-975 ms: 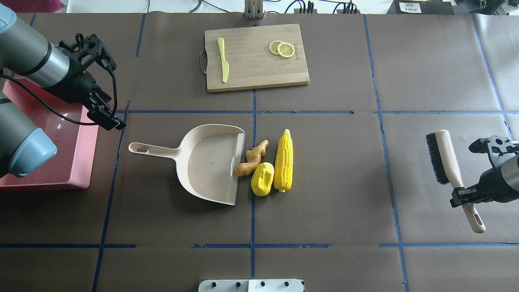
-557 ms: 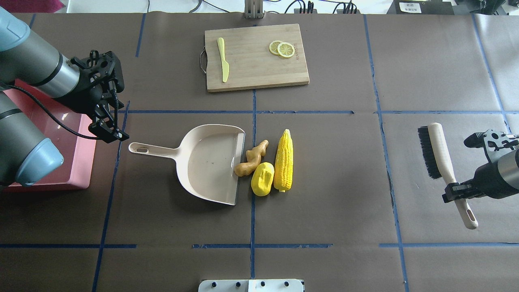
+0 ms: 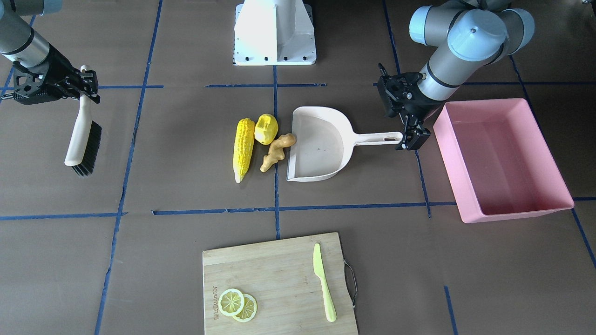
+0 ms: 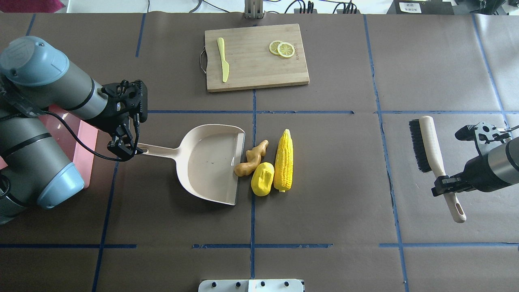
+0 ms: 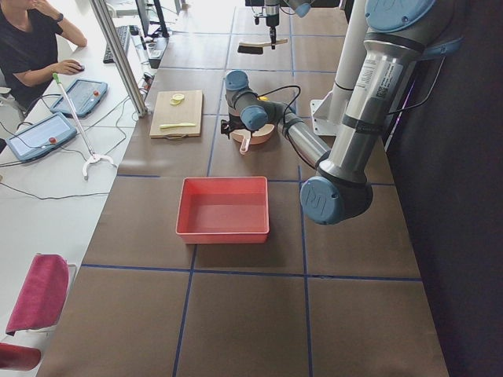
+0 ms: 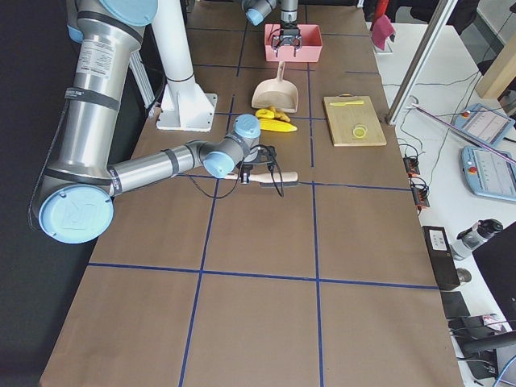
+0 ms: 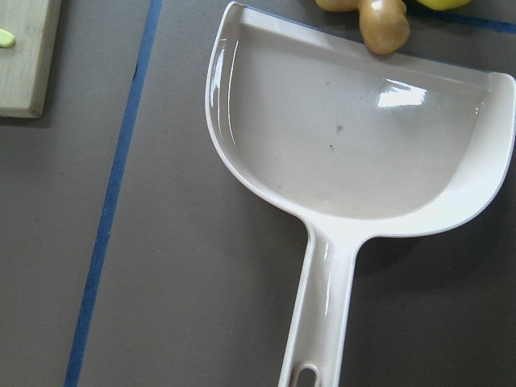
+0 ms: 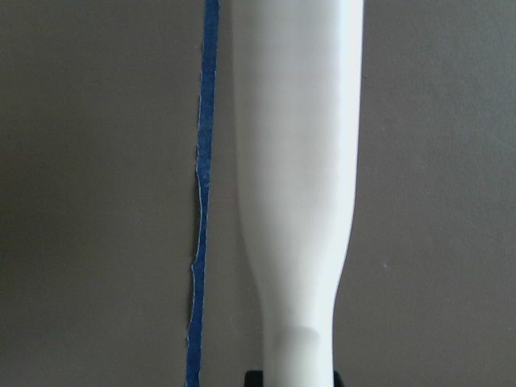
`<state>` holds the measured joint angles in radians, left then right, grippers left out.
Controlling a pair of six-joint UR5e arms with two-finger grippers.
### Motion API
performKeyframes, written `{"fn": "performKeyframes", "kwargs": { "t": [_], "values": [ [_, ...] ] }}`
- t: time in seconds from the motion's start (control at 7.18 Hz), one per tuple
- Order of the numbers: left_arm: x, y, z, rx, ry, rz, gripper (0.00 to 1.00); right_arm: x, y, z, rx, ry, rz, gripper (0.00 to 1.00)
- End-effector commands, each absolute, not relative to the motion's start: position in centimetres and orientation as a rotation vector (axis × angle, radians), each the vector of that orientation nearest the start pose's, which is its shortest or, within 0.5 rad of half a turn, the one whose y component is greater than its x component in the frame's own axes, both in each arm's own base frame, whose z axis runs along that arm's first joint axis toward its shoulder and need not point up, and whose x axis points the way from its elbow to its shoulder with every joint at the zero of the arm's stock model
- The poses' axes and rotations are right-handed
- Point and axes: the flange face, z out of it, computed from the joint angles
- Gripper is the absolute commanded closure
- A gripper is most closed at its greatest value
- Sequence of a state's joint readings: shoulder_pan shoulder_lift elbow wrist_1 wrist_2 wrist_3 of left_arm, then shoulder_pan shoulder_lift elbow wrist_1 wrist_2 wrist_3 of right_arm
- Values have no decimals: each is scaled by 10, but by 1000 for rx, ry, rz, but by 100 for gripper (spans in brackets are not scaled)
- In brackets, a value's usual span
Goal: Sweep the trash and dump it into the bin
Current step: 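Grasp the dustpan handle with the left gripper while the right gripper lifts the brush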
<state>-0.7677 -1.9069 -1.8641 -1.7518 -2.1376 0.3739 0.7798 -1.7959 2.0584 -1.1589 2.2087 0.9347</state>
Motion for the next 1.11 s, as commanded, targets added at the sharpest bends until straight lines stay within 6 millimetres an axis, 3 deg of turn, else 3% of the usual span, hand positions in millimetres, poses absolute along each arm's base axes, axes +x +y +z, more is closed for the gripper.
{"fn": "performKeyframes", "kwargs": {
  "t": [0.0, 0.28, 0.56, 0.97],
  "values": [
    [399, -444, 320, 723, 707, 1383, 1, -254, -356, 453, -75, -853, -60, 100],
    [407, -448, 303, 760, 685, 1392, 1, -256, -358, 448, -75, -852, -57, 100],
    [424, -452, 317, 742, 668, 1455, 1, -262, -364, 439, -80, -852, -55, 100],
    [434, -452, 333, 702, 667, 1461, 1, -268, -369, 431, -86, -844, -53, 100]
  ]
}}
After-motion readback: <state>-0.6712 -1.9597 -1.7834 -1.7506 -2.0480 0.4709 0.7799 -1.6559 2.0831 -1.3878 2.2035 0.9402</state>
